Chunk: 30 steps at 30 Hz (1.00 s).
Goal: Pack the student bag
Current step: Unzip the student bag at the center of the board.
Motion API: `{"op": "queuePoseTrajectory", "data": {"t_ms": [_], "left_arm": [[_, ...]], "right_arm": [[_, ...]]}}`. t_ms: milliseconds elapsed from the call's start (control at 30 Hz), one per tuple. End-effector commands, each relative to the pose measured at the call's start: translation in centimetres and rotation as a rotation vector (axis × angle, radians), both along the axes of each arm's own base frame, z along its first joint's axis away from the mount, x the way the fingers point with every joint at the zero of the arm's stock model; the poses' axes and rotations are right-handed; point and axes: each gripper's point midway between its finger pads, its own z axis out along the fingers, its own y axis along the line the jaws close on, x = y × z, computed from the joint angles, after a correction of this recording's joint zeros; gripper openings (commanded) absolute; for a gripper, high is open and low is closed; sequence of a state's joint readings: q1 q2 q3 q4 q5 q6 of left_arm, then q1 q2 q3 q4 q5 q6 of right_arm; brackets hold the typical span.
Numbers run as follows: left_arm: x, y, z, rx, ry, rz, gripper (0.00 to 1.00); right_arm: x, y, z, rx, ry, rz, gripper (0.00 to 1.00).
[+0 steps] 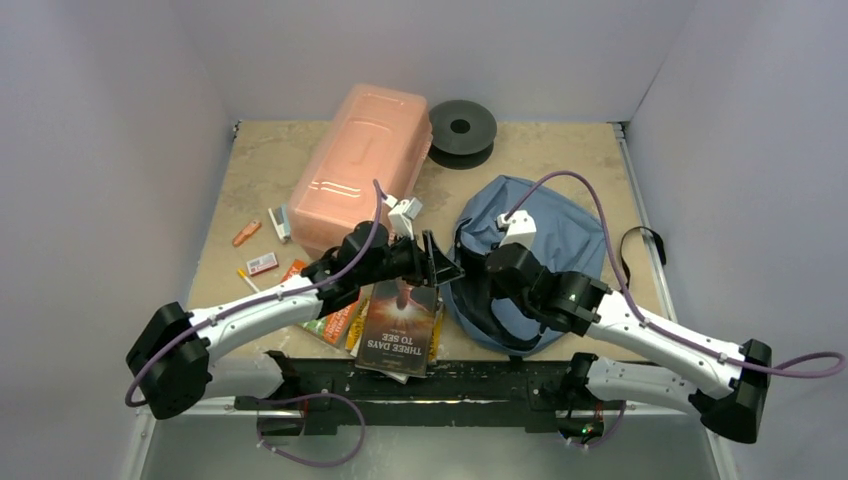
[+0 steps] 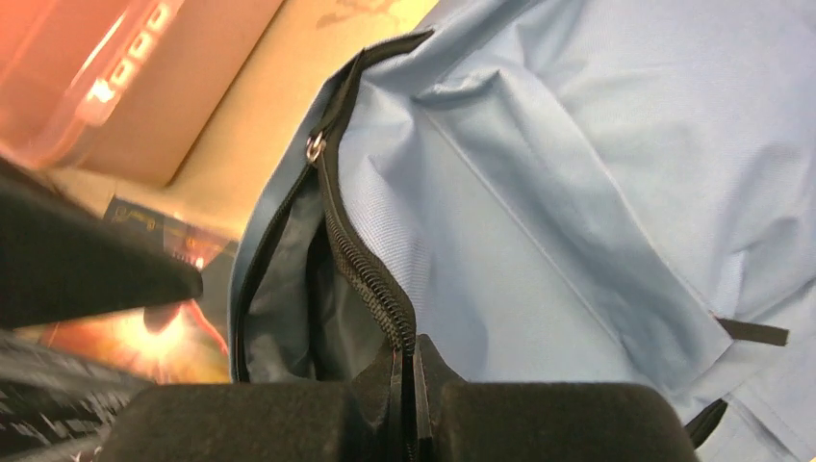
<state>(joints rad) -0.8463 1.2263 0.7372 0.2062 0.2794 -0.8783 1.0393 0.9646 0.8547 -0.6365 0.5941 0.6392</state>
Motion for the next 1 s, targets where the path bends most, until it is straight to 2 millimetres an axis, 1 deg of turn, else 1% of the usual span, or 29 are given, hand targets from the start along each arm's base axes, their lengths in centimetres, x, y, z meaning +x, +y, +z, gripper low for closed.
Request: {"op": "queuePoseTrajectory", "data": {"t_ms": [0, 67, 133, 233, 267, 333, 367, 400, 433, 500, 533, 567, 633, 667, 700, 733, 767, 833, 900, 933, 967], "left_arm": [[-0.8, -0.7, -2.7, 0.112, 0.019, -0.009, 0.58], [-0.9, -1.9, -3.2, 0.154, 0.017, -0.018, 0.57], [-0.3, -3.1, -3.9, 0.19, 0.021, -0.013, 0.58], [1.6, -5.3, -4.3, 0.234, 0.029, -0.017, 0.58], [2.2, -5.7, -5.0, 0.276, 0.04, -0.014, 0.58], [4.0, -6.6, -4.8, 0.317, 0.025, 0.013, 0.59], [4.9, -6.7, -4.9, 0.335, 0.001, 0.036, 0.59], [5.7, -6.7, -4.4, 0.339, -0.028, 0.056, 0.6], [6.1, -6.7, -3.9, 0.334, -0.054, 0.061, 0.62], [6.1, -6.4, -2.8, 0.317, -0.085, 0.036, 0.67], [5.5, -6.2, -2.4, 0.308, -0.094, 0.005, 0.7], [4.9, -5.8, -2.0, 0.302, -0.108, -0.017, 0.72], [3.5, -4.2, -1.2, 0.299, -0.13, -0.039, 0.75], [2.5, -3.1, -1.1, 0.303, -0.126, -0.051, 0.76], [1.5, -1.9, -0.1, 0.287, -0.14, -0.06, 0.78], [0.6, -0.6, 0.4, 0.285, -0.148, -0.059, 0.81], [-0.4, 0.8, -0.2, 0.303, -0.135, -0.054, 0.83], [-1.9, 3.6, -0.1, 0.314, -0.134, -0.025, 0.85], [-3.0, 6.6, -0.7, 0.346, -0.114, 0.03, 0.86], [-3.5, 8.0, -1.4, 0.371, -0.1, 0.058, 0.86], [-3.9, 9.1, -1.6, 0.379, -0.089, 0.087, 0.86]], "right_arm": [[2.4, 0.0, 5.1, 0.051, -0.084, -0.001, 0.0], [3.1, -1.1, 6.2, 0.007, -0.093, -0.033, 0.0], [3.7, -2.2, 7.7, -0.04, -0.117, -0.059, 0.0], [5.3, -4.6, 9.9, -0.109, -0.156, -0.123, 0.0], [6.0, -5.4, 10.6, -0.127, -0.172, -0.139, 0.0], [7.7, -6.7, 11.8, -0.161, -0.204, -0.156, 0.0], [8.5, -7.1, 12.3, -0.177, -0.216, -0.163, 0.0], [9.4, -7.7, 12.5, -0.203, -0.216, -0.175, 0.0], [10.2, -7.9, 12.6, -0.227, -0.209, -0.182, 0.0], [11.1, -8.1, 12.3, -0.278, -0.188, -0.194, 0.0], [11.4, -8.3, 12.1, -0.299, -0.18, -0.203, 0.0], [11.6, -8.4, 11.9, -0.318, -0.172, -0.213, 0.0], [11.9, -8.3, 11.3, -0.33, -0.163, -0.214, 0.0], [11.9, -7.9, 11.0, -0.314, -0.16, -0.196, 0.0], [11.8, -7.4, 10.6, -0.296, -0.154, -0.175, 0.0], [11.7, -6.9, 10.0, -0.28, -0.14, -0.152, 0.0], [11.6, -6.5, 9.0, -0.275, -0.119, -0.132, 0.0], [11.5, -5.9, 7.1, -0.271, -0.078, -0.105, 0.0], [11.3, -5.6, 5.1, -0.282, -0.034, -0.097, 0.0], [11.3, -5.7, 4.2, -0.292, -0.012, -0.099, 0.0], [11.2, -5.8, 3.5, -0.302, 0.007, -0.105, 0.0]]}}
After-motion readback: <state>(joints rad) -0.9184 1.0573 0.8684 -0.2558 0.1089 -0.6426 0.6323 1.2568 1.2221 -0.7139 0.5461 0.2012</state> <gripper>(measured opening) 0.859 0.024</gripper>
